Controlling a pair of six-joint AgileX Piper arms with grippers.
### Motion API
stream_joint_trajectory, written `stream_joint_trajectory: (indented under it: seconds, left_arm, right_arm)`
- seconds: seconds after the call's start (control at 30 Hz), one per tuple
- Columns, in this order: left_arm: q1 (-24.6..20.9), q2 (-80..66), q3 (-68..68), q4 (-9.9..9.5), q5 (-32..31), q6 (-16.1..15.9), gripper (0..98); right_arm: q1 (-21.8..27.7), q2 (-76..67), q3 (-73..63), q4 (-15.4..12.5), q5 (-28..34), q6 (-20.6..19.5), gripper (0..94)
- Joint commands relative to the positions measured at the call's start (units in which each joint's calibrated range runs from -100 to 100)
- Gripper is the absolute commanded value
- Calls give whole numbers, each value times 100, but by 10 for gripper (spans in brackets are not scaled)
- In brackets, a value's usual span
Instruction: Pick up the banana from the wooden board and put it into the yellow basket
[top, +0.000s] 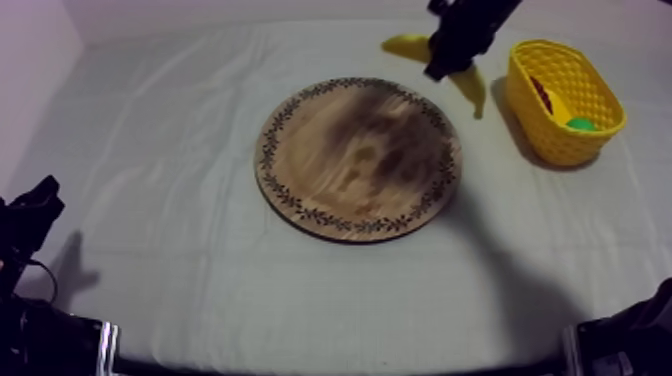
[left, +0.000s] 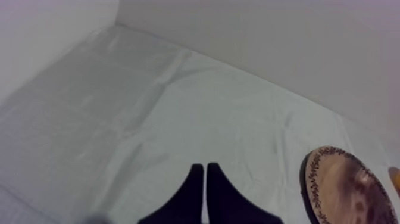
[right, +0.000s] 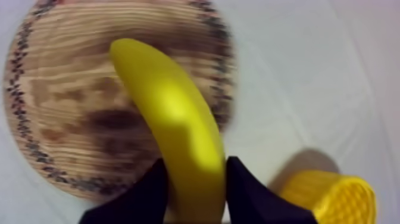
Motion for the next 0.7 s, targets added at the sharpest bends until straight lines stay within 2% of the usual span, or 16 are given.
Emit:
stream_joint_trajectory:
  seconds: [0.0, 0.37, 0.67]
  left_arm:
    - [-1, 3, 4, 0, 0, -1, 1]
    - [-1, 3, 4, 0, 0, -1, 1]
    - [-1, 3, 4, 0, 0, -1, 1]
  right_arm:
    - [319, -70, -27, -27, 6, 103, 329]
    - [1295, -229, 11, -215, -138, 576, 333]
    - [1731, -239, 218, -262, -329, 793, 333]
